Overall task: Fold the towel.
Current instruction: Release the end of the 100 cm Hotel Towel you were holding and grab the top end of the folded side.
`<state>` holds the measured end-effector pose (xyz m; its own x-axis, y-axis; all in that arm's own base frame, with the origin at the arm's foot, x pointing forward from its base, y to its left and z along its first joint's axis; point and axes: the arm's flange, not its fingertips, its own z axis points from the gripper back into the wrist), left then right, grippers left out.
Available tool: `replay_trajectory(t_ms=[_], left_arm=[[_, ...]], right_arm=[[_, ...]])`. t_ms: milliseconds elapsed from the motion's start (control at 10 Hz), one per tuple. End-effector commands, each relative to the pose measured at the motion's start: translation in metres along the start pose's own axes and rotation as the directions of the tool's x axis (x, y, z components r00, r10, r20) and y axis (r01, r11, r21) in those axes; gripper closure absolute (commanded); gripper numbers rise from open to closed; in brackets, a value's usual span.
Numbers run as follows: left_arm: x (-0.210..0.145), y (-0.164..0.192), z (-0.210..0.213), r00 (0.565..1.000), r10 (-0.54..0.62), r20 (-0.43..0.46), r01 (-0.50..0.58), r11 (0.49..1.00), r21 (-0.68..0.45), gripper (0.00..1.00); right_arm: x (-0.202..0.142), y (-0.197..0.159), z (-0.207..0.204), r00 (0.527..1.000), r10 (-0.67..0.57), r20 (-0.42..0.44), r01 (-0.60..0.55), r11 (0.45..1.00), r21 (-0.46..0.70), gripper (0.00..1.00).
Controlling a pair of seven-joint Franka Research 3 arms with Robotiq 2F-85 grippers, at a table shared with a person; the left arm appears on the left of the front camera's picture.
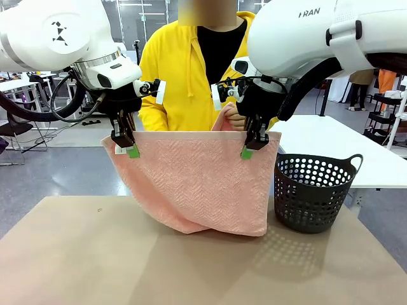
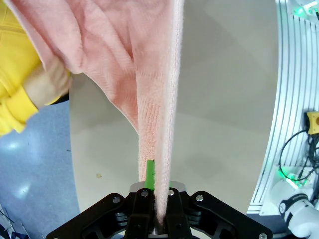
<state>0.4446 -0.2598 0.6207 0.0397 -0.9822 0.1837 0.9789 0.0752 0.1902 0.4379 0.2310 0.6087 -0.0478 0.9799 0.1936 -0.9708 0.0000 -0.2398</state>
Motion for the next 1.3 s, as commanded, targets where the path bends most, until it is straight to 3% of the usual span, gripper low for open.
replay_trajectory(t_ms=[0,1200], left_arm=[[-0.0007,0.0014,0.0011,1.000,0.003,0.002,-0.003,1.000,0.003,1.00],[-0.0007,0.0014,0.0011,1.000,0.003,0.002,-0.003,1.000,0.003,1.00]], right_arm=[[-0.0003,-0.0001,0.0002,1.000,0.001,-0.001,-0.001,1.000,0.000,1.00],[-0.0003,-0.0001,0.0002,1.000,0.001,-0.001,-0.001,1.000,0.000,1.00]])
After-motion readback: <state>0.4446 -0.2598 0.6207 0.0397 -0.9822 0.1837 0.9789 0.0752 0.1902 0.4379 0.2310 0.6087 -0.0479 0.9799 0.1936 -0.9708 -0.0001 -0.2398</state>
